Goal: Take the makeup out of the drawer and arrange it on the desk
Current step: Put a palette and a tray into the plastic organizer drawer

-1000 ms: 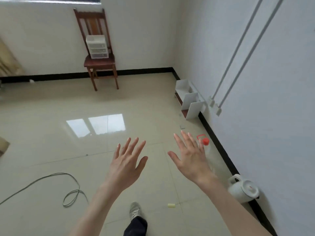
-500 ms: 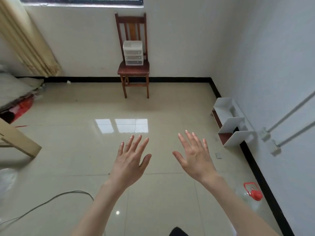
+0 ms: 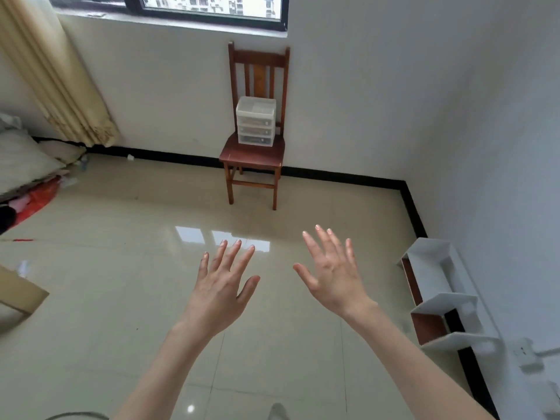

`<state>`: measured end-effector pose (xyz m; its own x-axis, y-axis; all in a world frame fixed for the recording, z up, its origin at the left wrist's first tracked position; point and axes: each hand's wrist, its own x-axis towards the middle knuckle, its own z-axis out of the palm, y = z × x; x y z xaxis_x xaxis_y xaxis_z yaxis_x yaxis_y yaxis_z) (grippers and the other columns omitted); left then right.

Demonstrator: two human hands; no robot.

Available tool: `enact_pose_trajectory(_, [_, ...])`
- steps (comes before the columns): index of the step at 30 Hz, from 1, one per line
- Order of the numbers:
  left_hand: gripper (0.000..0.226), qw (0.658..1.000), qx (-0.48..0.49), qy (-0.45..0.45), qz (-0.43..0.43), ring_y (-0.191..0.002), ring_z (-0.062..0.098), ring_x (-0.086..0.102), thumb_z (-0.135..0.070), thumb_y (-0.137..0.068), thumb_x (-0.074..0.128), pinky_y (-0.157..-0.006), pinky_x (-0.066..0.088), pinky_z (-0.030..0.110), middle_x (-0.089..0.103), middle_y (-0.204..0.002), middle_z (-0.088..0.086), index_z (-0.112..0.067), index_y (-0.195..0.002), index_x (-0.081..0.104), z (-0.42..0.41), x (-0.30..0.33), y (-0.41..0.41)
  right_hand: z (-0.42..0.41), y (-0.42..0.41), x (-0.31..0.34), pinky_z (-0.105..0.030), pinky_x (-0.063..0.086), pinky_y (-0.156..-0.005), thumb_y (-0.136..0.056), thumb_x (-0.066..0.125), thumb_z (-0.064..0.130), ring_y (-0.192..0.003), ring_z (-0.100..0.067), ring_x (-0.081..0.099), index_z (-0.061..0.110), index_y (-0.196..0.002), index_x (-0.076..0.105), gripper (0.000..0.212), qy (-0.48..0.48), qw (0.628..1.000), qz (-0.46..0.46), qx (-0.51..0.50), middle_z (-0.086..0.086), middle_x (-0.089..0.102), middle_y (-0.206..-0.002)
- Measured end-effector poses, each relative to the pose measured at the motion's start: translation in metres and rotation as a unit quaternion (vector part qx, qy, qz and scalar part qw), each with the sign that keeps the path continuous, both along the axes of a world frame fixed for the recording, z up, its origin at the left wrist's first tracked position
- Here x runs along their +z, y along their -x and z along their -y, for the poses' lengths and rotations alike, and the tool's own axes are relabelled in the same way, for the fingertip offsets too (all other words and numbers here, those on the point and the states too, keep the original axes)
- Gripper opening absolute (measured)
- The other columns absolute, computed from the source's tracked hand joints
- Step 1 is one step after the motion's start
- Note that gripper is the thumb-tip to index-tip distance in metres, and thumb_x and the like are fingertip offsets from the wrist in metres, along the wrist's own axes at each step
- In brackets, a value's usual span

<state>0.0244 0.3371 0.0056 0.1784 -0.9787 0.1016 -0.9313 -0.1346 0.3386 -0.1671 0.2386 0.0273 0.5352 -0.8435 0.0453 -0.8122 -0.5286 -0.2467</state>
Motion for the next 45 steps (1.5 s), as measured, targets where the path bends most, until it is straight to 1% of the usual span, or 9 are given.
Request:
enact_pose_trajectory(6, [0.057,0.999,0.039,-0.001,0.002,-0.144,0.017,-0.004,-0.045,-0.095,0.032,-0.116,-0.003,0.04,0.011,-0.156,-0.002,-0.03,-0.147,0.013,0.099,0.011,-0.049,0.108,-0.054,0.005,-0.043,-0.008,-0.115,-0.094,0.036,0.051,-0.145,-0.019,0.001,0.026,-0.149,0.015,0.064,0.0,1.0,0.003,0.028,-0.004,0.007,-0.158])
enact_pose_trajectory(12, [0.058,0.999,0.043,-0.023,-0.003,-0.144,0.017,-0.008,-0.047,-0.095,0.03,-0.116,-0.003,0.04,0.007,-0.157,-0.002,-0.03,-0.147,0.01,0.194,-0.006,-0.103,0.207,-0.117,0.0,-0.042,-0.009,-0.114,-0.095,0.036,0.05,-0.145,-0.018,-0.001,0.024,-0.149,0.014,0.064,-0.001,0.999,-0.004,0.037,-0.004,0.006,-0.158])
enact_pose_trajectory(17, [0.058,0.999,0.04,-0.024,-0.014,-0.144,0.018,-0.008,-0.047,-0.095,0.03,-0.117,-0.002,0.043,0.008,-0.157,0.0,-0.03,-0.148,0.011,0.284,-0.016,-0.177,0.297,-0.188,-0.007,-0.043,-0.009,-0.114,-0.095,0.037,0.048,-0.145,-0.019,-0.001,0.023,-0.149,0.014,0.064,-0.005,0.999,-0.015,0.033,-0.005,0.005,-0.158])
enact_pose_trajectory(20, [0.059,0.999,0.037,-0.026,0.001,-0.144,0.018,-0.008,-0.048,-0.095,0.029,-0.117,-0.002,0.042,0.007,-0.157,0.001,-0.03,-0.148,0.01,0.338,-0.011,-0.227,0.351,-0.234,-0.006,-0.042,-0.009,-0.115,-0.095,0.037,0.048,-0.145,-0.019,-0.003,0.023,-0.149,0.013,0.064,-0.013,0.999,-0.019,0.037,-0.006,0.004,-0.158])
enact_pose_trajectory(25, [0.059,0.999,0.036,-0.031,0.015,-0.144,0.02,-0.006,-0.045,-0.096,0.031,-0.117,-0.001,0.043,0.007,-0.157,0.003,-0.026,-0.148,0.01,0.424,0.001,-0.289,0.431,-0.291,-0.002,-0.043,-0.008,-0.115,-0.095,0.038,0.048,-0.145,-0.019,-0.002,0.023,-0.149,0.015,0.064,-0.011,1.0,0.002,0.025,-0.005,0.006,-0.158])
enact_pose_trajectory(32, [0.059,0.997,0.025,-0.067,-0.006,-0.144,0.019,-0.008,-0.044,-0.097,0.03,-0.117,-0.002,0.043,0.002,-0.157,0.0,-0.027,-0.148,0.007,0.545,-0.019,-0.334,0.549,-0.337,-0.022,-0.044,-0.008,-0.115,-0.095,0.037,0.048,-0.145,-0.019,-0.002,0.023,-0.149,0.015,0.063,-0.033,0.999,-0.008,0.011,-0.005,0.006,-0.158])
enact_pose_trajectory(37, [0.059,0.994,0.038,-0.097,-0.013,-0.143,0.017,-0.011,-0.047,-0.096,0.026,-0.117,-0.003,0.042,-0.001,-0.157,-0.001,-0.03,-0.148,0.003,0.645,-0.048,-0.367,0.661,-0.372,-0.049,-0.044,-0.007,-0.116,-0.096,0.037,0.047,-0.145,-0.019,-0.003,0.023,-0.149,0.013,0.063,-0.048,0.998,-0.018,0.03,-0.005,0.006,-0.158])
enact_pose_trajectory(41, [0.059,0.992,0.052,-0.112,-0.019,-0.144,0.018,-0.008,-0.046,-0.096,0.027,-0.117,-0.001,0.042,0.001,-0.157,-0.002,-0.029,-0.148,0.005,0.742,-0.059,-0.396,0.756,-0.399,-0.065,-0.043,-0.007,-0.116,-0.095,0.037,0.047,-0.145,-0.02,-0.002,0.023,-0.149,0.013,0.063,-0.068,0.996,-0.032,0.045,-0.004,0.005,-0.158])
enact_pose_trajectory(45, [0.058,0.987,0.061,-0.133,-0.069,-0.144,0.016,-0.006,-0.045,-0.097,0.028,-0.117,0.0,0.042,0.003,-0.157,-0.003,-0.028,-0.148,0.007,0.82,-0.077,-0.407,0.832,-0.425,-0.078,-0.043,-0.005,-0.117,-0.096,0.038,0.045,-0.145,-0.019,-0.002,0.022,-0.15,0.012,0.064,-0.103,0.992,-0.047,0.054,-0.004,0.005,-0.158])
